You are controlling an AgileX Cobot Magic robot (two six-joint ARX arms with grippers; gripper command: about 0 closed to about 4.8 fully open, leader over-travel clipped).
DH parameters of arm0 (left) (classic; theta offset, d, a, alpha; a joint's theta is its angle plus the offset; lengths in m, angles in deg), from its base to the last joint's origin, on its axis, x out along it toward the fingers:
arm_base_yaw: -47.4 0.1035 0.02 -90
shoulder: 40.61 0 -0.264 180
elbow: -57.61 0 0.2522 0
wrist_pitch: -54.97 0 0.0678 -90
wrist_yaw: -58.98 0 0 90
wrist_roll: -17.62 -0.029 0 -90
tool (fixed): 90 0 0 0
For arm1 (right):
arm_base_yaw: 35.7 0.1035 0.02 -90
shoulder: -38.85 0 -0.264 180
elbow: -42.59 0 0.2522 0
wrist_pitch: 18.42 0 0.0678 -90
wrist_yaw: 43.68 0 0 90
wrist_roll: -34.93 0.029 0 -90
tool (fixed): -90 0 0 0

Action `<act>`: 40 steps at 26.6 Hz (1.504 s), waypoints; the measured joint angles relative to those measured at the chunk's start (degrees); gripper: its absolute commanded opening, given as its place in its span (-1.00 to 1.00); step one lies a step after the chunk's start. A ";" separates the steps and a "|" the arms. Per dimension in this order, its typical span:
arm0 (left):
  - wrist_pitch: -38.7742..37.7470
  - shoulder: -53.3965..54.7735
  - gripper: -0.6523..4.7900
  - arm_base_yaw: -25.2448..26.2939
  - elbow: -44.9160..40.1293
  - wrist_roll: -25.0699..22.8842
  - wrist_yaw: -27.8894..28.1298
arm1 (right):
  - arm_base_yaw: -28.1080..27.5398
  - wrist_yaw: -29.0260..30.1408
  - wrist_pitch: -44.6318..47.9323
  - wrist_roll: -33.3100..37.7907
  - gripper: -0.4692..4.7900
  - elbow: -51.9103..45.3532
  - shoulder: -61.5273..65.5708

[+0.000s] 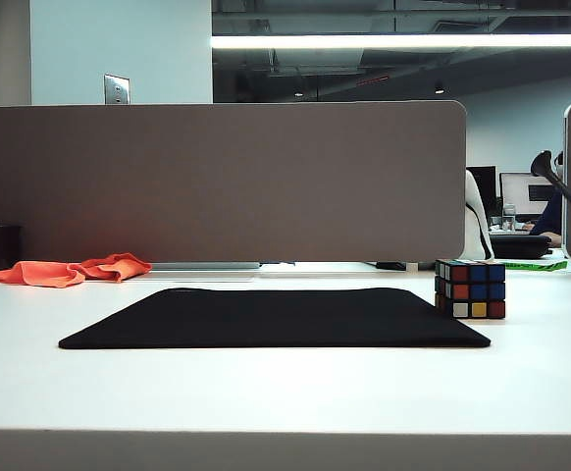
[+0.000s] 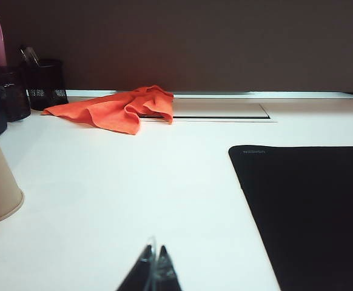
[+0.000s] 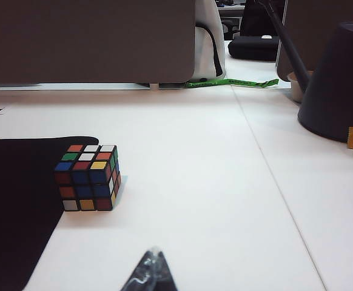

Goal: Pick up the cube on the right side of the mouse pad, then place it in the center of the mouse pad.

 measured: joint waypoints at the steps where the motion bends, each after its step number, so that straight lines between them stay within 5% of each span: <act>1: 0.00 0.00 -0.78 0.00 0.00 0.00 -0.02 | 0.00 0.00 0.00 0.00 -0.84 0.00 0.00; 21: 0.83 -0.02 -0.78 0.00 0.02 0.00 -1.44 | -0.02 -0.13 1.55 0.00 -0.84 0.00 0.00; 33: 3.26 -0.02 -0.78 -0.02 0.00 -0.22 -22.18 | -0.02 -0.15 4.33 -0.02 -0.84 7.15 0.13; 40: 3.26 -0.04 -0.78 -0.02 0.00 -0.39 -25.24 | -0.02 -1.16 -0.26 -2.80 -0.84 13.35 5.86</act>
